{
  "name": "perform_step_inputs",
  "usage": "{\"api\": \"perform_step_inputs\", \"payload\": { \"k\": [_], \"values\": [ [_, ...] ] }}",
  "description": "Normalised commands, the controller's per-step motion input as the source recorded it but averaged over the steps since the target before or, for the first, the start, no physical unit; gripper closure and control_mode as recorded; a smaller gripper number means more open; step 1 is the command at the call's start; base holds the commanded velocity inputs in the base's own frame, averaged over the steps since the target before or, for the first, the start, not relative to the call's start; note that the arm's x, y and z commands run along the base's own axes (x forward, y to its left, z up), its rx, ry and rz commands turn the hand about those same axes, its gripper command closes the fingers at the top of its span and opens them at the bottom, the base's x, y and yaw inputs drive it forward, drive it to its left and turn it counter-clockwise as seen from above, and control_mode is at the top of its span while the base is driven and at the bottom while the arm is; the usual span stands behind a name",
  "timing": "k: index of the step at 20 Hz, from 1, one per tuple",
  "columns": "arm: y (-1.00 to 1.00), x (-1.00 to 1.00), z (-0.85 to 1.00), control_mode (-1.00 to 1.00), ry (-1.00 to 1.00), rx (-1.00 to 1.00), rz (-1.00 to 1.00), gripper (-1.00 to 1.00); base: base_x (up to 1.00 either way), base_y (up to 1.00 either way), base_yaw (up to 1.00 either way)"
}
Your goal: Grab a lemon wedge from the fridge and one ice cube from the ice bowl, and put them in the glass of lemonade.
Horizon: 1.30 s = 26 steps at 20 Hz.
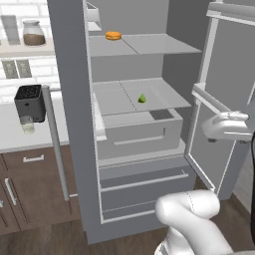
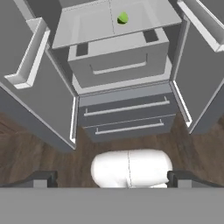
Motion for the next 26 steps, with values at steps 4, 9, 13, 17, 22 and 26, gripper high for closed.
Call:
{"api": "perform_step_inputs", "payload": {
  "k": [4, 9, 13, 17, 22, 26],
  "values": [
    [-0.01, 0.05, -0.29, -1.0, -0.01, -0.01, 0.04, -1.0, 0.0, 0.0, 0.0],
    [-0.01, 0.0, -0.22, -1.0, 0.0, 0.0, 0.0, -1.0, 0.0, 0.0, 0.0],
    [-0.06, 0.01, -0.18, 1.0, 0.0, 0.0, 0.0, -1.0, 0.07, -0.05, 0.0],
    [0.0, 0.0, 0.0, 1.0, 0.0, 0.0, 0.0, -1.0, 0.52, -0.16, 0.0],
    [0.0, 0.0, 0.0, 1.0, 0.0, 0.0, 0.0, -1.0, 0.81, 0.0, 0.0],
    [0.0, 0.0, 0.0, 1.0, 0.0, 0.0, 0.0, -1.0, 0.76, -0.03, 0.0]
  ]
}}
